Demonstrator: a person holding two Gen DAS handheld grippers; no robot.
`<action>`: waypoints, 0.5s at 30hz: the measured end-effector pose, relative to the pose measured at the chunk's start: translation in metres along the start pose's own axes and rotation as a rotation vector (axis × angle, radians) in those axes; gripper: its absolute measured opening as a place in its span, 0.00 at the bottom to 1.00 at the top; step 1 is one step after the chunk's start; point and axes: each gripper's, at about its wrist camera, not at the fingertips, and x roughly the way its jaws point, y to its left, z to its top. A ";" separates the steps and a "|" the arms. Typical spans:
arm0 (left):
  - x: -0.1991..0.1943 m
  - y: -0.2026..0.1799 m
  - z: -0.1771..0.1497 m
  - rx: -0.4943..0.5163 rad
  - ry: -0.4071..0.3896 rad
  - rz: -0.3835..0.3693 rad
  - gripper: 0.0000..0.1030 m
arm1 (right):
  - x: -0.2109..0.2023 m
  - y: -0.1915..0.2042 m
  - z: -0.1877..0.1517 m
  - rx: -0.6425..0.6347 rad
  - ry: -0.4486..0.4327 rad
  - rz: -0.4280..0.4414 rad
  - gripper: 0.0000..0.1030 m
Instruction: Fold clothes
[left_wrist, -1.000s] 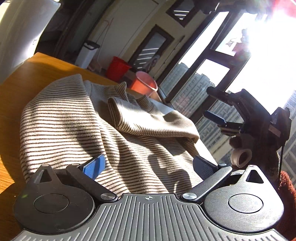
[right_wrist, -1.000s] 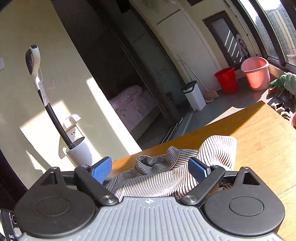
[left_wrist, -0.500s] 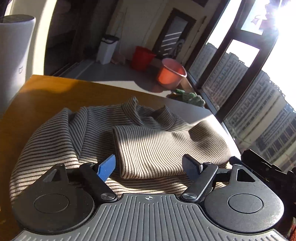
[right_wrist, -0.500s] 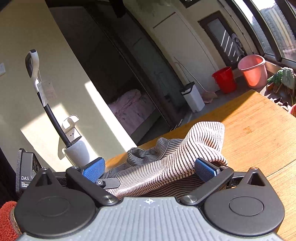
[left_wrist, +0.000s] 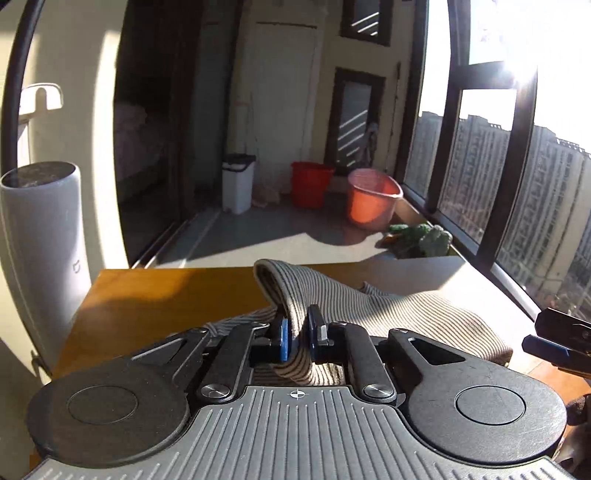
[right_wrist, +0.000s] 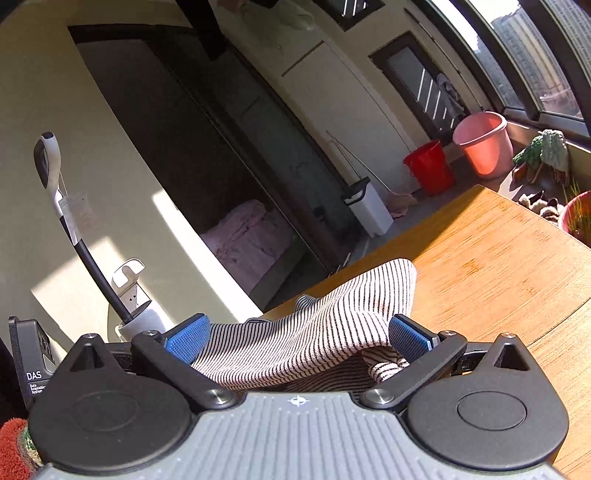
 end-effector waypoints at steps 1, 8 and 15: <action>0.004 0.005 -0.002 -0.006 0.036 -0.006 0.14 | 0.001 0.000 0.000 0.001 0.006 -0.003 1.00; 0.011 0.029 -0.025 -0.065 0.136 -0.009 0.34 | 0.007 -0.002 -0.002 0.012 0.036 -0.018 1.00; -0.089 0.036 -0.032 0.190 0.010 -0.093 0.72 | 0.008 -0.003 -0.003 0.013 0.043 -0.020 1.00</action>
